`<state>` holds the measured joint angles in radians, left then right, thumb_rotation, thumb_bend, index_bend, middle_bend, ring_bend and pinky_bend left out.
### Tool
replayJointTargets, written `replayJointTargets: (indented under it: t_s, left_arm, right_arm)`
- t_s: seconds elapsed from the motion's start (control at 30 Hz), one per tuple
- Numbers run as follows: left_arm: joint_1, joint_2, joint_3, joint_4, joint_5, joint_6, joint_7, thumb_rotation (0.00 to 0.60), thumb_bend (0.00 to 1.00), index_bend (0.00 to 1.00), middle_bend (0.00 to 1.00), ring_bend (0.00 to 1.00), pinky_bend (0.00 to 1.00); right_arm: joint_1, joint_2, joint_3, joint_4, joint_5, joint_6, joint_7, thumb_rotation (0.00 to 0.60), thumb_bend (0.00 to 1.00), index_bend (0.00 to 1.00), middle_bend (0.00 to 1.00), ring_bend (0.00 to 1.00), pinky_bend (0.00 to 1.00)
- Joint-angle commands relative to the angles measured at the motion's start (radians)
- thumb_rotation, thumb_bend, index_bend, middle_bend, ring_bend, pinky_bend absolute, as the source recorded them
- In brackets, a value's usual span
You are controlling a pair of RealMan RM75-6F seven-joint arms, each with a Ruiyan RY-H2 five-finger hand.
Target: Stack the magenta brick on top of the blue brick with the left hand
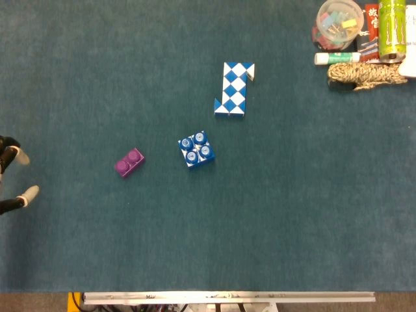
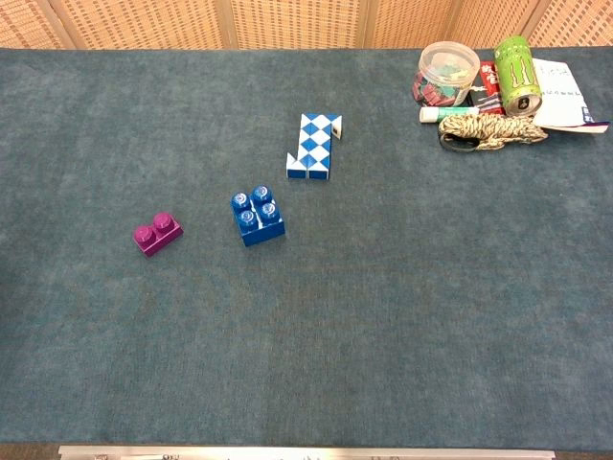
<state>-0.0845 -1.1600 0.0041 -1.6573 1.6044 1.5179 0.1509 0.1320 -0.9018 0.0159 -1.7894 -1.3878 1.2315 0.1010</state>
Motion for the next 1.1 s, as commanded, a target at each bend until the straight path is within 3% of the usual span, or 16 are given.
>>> replayJointTargets:
  t_s: [0.03, 0.3, 0.5, 0.73, 0.93, 1.1]
  left_arm:
    - [-0.012, -0.004, 0.003, -0.009, 0.008, -0.018, -0.022, 0.6, 0.02, 0.47, 0.34, 0.25, 0.32]
    - [-0.058, -0.016, 0.02, -0.056, 0.078, -0.069, 0.002, 0.6, 0.02, 0.45, 0.26, 0.17, 0.24]
    - [-0.131, -0.014, 0.003, -0.111, 0.075, -0.168, -0.006, 0.6, 0.02, 0.34, 0.22, 0.15, 0.22]
    - [-0.208, -0.046, -0.03, -0.131, 0.021, -0.279, 0.032, 0.6, 0.02, 0.28, 0.17, 0.12, 0.22]
    - [-0.263, -0.116, -0.053, -0.122, -0.049, -0.362, 0.072, 0.6, 0.02, 0.09, 0.1, 0.09, 0.19]
    - [-0.296, -0.167, -0.063, -0.1, -0.085, -0.401, 0.113, 0.6, 0.02, 0.05, 0.07, 0.06, 0.18]
  right_arm:
    - [-0.001, 0.006, 0.006, 0.006, 0.015, -0.001, 0.013, 0.6, 0.78, 0.52, 0.39, 0.25, 0.0]
    - [-0.029, 0.012, -0.003, -0.009, -0.016, 0.052, 0.014, 0.6, 0.78, 0.52, 0.39, 0.25, 0.0]
    - [-0.035, 0.012, -0.001, -0.008, -0.011, 0.062, 0.014, 0.6, 0.78, 0.52, 0.39, 0.25, 0.0]
    - [-0.038, 0.017, 0.002, -0.007, -0.004, 0.063, 0.024, 0.6, 0.78, 0.52, 0.39, 0.25, 0.0]
    - [-0.049, 0.022, 0.002, -0.008, -0.013, 0.082, 0.035, 0.6, 0.78, 0.52, 0.39, 0.25, 0.0]
    - [-0.057, 0.027, 0.002, -0.007, -0.021, 0.096, 0.048, 0.6, 0.78, 0.52, 0.39, 0.25, 0.0]
